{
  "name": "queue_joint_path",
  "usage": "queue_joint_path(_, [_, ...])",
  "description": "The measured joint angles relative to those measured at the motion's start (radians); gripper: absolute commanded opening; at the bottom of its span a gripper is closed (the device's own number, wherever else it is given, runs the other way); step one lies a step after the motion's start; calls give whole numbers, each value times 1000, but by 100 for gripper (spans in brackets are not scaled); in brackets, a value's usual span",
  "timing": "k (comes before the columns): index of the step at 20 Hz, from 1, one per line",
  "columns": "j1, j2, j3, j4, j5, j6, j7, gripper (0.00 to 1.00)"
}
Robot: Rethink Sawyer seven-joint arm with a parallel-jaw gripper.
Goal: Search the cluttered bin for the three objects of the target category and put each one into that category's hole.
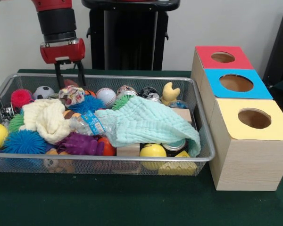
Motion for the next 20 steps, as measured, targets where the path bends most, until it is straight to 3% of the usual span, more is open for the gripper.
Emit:
queue_joint_path(8, [33, -4, 5, 25, 9, 0, 0, 100])
queue_joint_path(20, [159, 53, -32, 24, 9, -19, 0, 100])
